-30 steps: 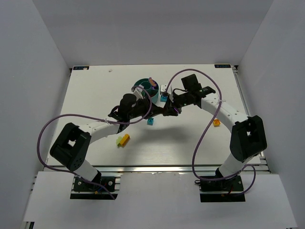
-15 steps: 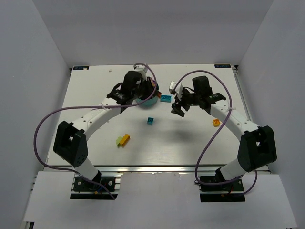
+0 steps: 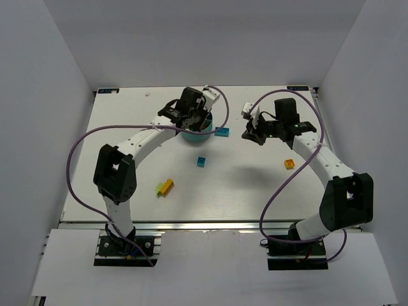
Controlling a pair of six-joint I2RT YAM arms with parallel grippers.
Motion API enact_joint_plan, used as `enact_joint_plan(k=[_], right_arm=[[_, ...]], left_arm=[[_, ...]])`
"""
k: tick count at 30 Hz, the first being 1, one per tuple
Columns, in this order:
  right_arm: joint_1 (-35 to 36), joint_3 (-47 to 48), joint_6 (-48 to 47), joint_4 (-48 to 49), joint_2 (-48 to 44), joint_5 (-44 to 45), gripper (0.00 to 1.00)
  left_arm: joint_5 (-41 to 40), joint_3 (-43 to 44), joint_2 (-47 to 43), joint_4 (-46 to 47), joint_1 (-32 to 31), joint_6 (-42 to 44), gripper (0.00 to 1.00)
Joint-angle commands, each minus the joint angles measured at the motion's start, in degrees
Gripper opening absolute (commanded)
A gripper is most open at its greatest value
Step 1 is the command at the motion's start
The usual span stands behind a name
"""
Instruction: Sort the legos into containers by color
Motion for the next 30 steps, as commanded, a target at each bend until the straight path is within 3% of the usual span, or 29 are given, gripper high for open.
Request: enact_joint_plan(k=[1,8,12,15,16,17,20,25,28,29,30], right_arm=[[-0.8,-0.1,0.7,0.9,-2.0,-2.4,0.0],[-1.8,0.4,0.9,0.3,-1.5,-3.2,0.0],[-2.0,0.1,0.9,0.0,-1.5,-3.0,0.01],[-2.0,-0.1,1.0,0.2,-1.7,-2.1,0.21],[-2.1,-0.1,1.2,0.6,-1.7,-1.4,0.26],[-2.3,-0.2,1.4,0.6,-1.8,-1.3,0.33],[-2.9,-0.5,2.2,1.2,-2.1,-0.3,0.44],[-3.9,-1.3,2.4,1.4,-3.1,0.8,0.54],[-4.2,-1.9,1.5,1.4,-4.2,1.5,0.65],[-4.4,-2.2,1.1,1.4,-4.7,1.6,0.88],[-4.4,-2.9,0.6,2.7,-5.8,2.1,0.89]], left_arm=[[-2.3,1.6,-0.7,0.5,-0.1,9.2,0.01],[-3.4,1.0,1.6,3.3,-0.1,12.9,0.04],[-3.0,-0.2,2.2,5.0,-0.1,13.4,0.15],[-3.6,0.4,3.4,5.1,-0.2,13.5,0.25],[-3.8,0.6,3.8,5.3,-0.2,13.5,0.35],[-4.2,0.8,3.9,5.3,-0.2,13.4,0.38],[-4.8,1.2,4.2,5.6,-0.3,13.2,0.47],[-5.1,2.4,3.8,5.0,-0.3,11.6,0.53],[-5.0,4.0,2.3,4.2,-0.3,8.3,0.53],[-5.0,4.0,1.5,4.3,-0.3,5.9,0.52],[-5.1,3.5,-0.7,4.4,-0.3,4.6,0.5]])
